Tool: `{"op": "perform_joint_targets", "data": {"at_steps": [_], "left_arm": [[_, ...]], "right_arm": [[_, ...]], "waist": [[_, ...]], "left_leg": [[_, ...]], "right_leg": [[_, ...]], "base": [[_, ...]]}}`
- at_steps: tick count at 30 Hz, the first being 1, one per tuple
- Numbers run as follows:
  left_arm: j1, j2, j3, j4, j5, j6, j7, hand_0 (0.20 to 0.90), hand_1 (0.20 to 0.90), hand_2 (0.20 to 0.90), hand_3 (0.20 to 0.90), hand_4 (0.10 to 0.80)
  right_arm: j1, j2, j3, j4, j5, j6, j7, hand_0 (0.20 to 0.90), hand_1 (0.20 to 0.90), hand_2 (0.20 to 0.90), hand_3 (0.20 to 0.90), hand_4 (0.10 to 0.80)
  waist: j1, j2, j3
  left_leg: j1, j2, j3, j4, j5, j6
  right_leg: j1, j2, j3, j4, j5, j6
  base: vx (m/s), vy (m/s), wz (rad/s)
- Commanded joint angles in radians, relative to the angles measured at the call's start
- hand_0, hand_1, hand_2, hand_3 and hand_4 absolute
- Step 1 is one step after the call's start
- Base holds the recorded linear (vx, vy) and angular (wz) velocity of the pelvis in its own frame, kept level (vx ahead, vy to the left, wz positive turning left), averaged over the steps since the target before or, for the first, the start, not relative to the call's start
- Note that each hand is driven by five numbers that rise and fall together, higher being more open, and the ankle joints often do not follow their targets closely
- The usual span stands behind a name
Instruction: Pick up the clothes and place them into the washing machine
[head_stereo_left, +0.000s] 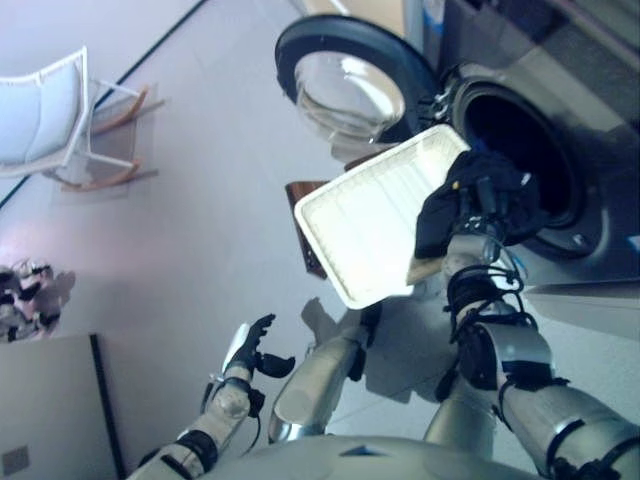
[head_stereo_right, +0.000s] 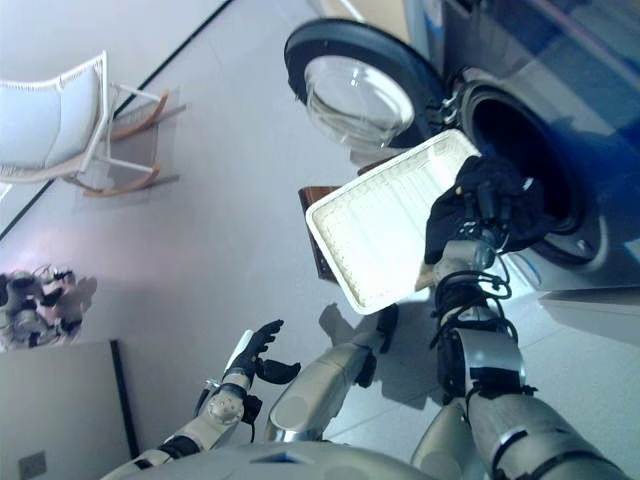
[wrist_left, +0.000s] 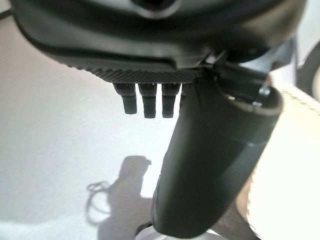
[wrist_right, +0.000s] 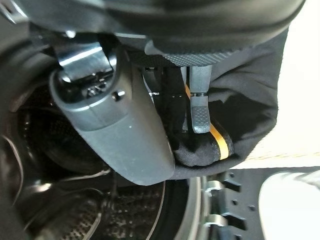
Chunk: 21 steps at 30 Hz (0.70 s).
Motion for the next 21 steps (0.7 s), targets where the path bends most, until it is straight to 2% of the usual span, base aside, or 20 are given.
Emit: {"op": "perform_joint_targets", "data": {"at_steps": [1,3,6,9,12,14,16,19,21], "left_arm": [[0.0,0.057,-0.042,0.001,-0.001,-0.014,0.012,0.9,0.9,0.9,0.9,0.8],[-0.002,0.059,-0.05,-0.004,0.002,-0.017,0.007,0.9,0.9,0.9,0.9,0.8],[-0.015,0.081,-0.065,-0.037,0.012,-0.024,0.006,0.9,0.9,0.9,0.9,0.8],[-0.043,0.091,-0.055,-0.056,0.0,-0.031,0.019,0.9,0.9,0.9,0.9,0.8],[-0.062,0.114,-0.049,-0.09,-0.008,-0.051,0.033,0.9,0.9,0.9,0.9,0.8],[-0.068,0.117,-0.041,-0.105,-0.015,-0.054,0.038,0.9,0.9,0.9,0.9,0.8],[-0.06,0.134,-0.034,-0.118,-0.025,-0.06,0.045,0.9,0.9,0.9,0.9,0.8],[-0.056,0.143,-0.008,-0.12,-0.042,-0.059,0.076,0.9,0.9,0.9,0.9,0.8],[-0.055,0.136,0.003,-0.12,-0.045,-0.059,0.084,0.9,0.9,0.9,0.9,0.8]], "right_arm": [[-0.131,-0.11,-0.05,-0.157,0.032,-0.115,0.082,0.3,0.3,0.3,0.3,0.4],[-0.158,-0.139,-0.057,-0.161,0.041,-0.123,0.087,0.3,0.3,0.3,0.3,0.4],[-0.239,-0.261,-0.054,-0.169,0.054,-0.147,0.091,0.3,0.3,0.3,0.3,0.4],[-0.296,-0.359,-0.032,-0.175,0.048,-0.155,0.088,0.3,0.3,0.3,0.3,0.4],[-0.395,-0.494,0.037,-0.158,0.022,-0.158,0.064,0.3,0.3,0.3,0.3,0.4],[-0.448,-0.541,0.078,-0.154,0.018,-0.158,0.058,0.3,0.3,0.3,0.3,0.4],[-0.543,-0.633,0.168,-0.158,-0.007,-0.154,0.045,0.3,0.3,0.3,0.3,0.4],[-0.639,-0.666,0.257,-0.217,-0.013,-0.171,0.051,0.3,0.3,0.3,0.3,0.4],[-0.649,-0.657,0.262,-0.246,-0.024,-0.185,0.038,0.3,0.3,0.3,0.3,0.4]], "waist": [[0.022,0.063,-0.013],[0.025,0.075,-0.01],[0.036,0.106,-0.005],[0.024,0.119,-0.003],[0.027,0.133,0.002],[0.031,0.13,-0.007],[0.034,0.125,-0.02],[0.043,0.126,-0.026],[0.042,0.122,-0.027]], "left_leg": [[-0.087,-0.069,-0.013,-0.055,0.061,-0.032],[-0.103,-0.08,-0.013,-0.04,0.056,-0.031],[-0.147,-0.108,-0.01,0.0,0.045,-0.037],[-0.181,-0.135,-0.006,0.042,0.011,-0.043],[-0.244,-0.14,0.018,0.089,0.017,-0.051],[-0.269,-0.145,0.03,0.107,-0.007,-0.06],[-0.31,-0.146,0.047,0.139,-0.021,-0.066],[-0.36,-0.151,0.064,0.165,-0.029,-0.068],[-0.389,-0.152,0.077,0.185,-0.037,-0.068]], "right_leg": [[0.002,-0.055,0.055,0.152,-0.158,0.018],[-0.014,-0.062,0.062,0.169,-0.162,0.018],[-0.049,-0.068,0.089,0.203,-0.177,0.01],[-0.089,-0.07,0.143,0.255,-0.206,0.004],[-0.169,-0.055,0.196,0.316,-0.202,-0.008],[-0.2,-0.052,0.229,0.339,-0.225,-0.008],[-0.268,-0.034,0.28,0.376,-0.23,-0.014],[-0.344,-0.021,0.319,0.417,-0.24,-0.02],[-0.375,-0.02,0.333,0.436,-0.247,-0.022]], "base": [[0.038,0.054,0.43],[0.021,0.048,0.37],[0.04,0.045,0.23],[0.068,0.026,0.27],[-0.053,0.067,0.37],[0.07,-0.017,0.18],[0.017,0.043,0.15],[-0.002,0.059,0.0],[0.007,0.032,-0.07]]}}
